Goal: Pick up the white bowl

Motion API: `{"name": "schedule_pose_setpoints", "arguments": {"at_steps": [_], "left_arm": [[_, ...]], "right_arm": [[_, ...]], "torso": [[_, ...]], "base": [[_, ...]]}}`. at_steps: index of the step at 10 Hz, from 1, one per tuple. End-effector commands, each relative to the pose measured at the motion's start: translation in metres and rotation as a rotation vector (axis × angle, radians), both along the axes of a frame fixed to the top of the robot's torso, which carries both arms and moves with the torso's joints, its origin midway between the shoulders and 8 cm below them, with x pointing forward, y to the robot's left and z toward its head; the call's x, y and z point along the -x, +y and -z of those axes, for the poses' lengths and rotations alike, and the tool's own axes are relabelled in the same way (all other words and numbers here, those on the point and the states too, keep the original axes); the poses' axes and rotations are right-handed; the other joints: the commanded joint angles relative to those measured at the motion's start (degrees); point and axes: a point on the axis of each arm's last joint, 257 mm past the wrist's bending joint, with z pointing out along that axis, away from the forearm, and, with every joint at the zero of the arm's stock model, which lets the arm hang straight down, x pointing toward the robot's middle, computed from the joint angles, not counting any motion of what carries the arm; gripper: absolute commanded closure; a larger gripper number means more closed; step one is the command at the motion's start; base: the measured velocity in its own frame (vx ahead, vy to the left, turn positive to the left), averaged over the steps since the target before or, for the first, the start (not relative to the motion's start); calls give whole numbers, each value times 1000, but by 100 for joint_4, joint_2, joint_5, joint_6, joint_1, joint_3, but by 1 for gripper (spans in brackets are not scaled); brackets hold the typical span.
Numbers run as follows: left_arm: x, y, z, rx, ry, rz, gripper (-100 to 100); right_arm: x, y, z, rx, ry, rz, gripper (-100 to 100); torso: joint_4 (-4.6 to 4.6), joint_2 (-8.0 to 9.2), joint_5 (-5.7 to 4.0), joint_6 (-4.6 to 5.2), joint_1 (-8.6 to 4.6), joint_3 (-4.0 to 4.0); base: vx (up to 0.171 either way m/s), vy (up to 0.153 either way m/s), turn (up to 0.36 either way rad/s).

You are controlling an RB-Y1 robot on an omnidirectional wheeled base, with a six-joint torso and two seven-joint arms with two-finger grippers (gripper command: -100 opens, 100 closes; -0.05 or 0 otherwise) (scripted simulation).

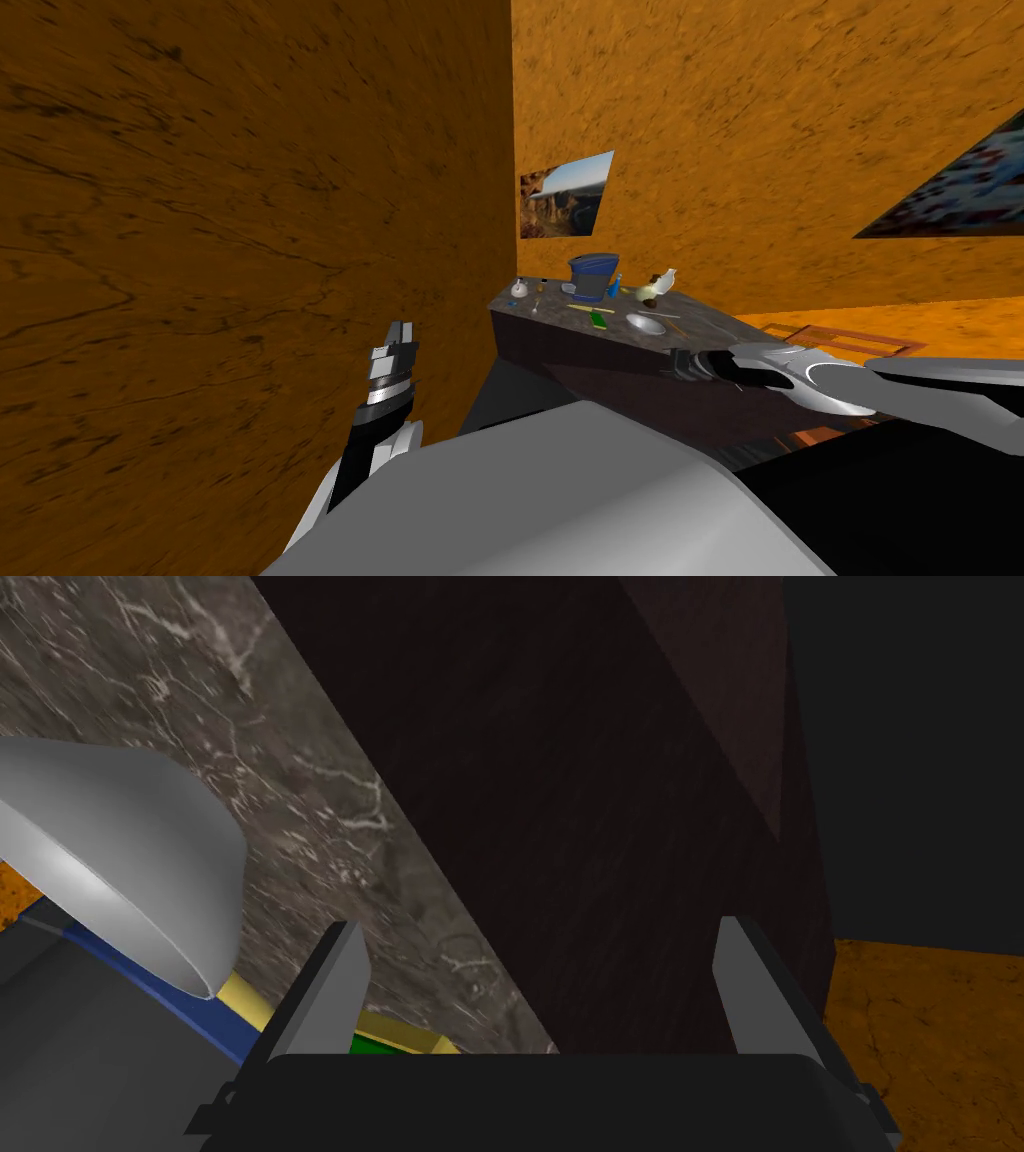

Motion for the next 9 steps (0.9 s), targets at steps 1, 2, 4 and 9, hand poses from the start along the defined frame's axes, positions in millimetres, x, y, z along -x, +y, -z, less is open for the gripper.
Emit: {"name": "schedule_pose_setpoints", "arguments": {"at_steps": [1,2,4,9], "left_arm": [[0,0,0,0,0,0,0],[0,0,0,0,0,0,0],[0,0,0,0,0,0,0],[0,0,0,0,0,0,0]], "right_arm": [[1,-10,-7,21,4,-2,-100],[6,-25,-20,50,12,-2,-100],[11,-35,-30,70,18,-5,-100],[22,-51,-45,98,31,-4,-100]], "torso": [[0,0,0,0,0,0],[-1,1,-4,1,-2,0],[-1,-3,-3,1,-2,-2],[-3,-6,-8,1,-15,-5]], "base": [[63,-44,49],[77,-43,88],[76,-45,71],[69,-60,56]]}}
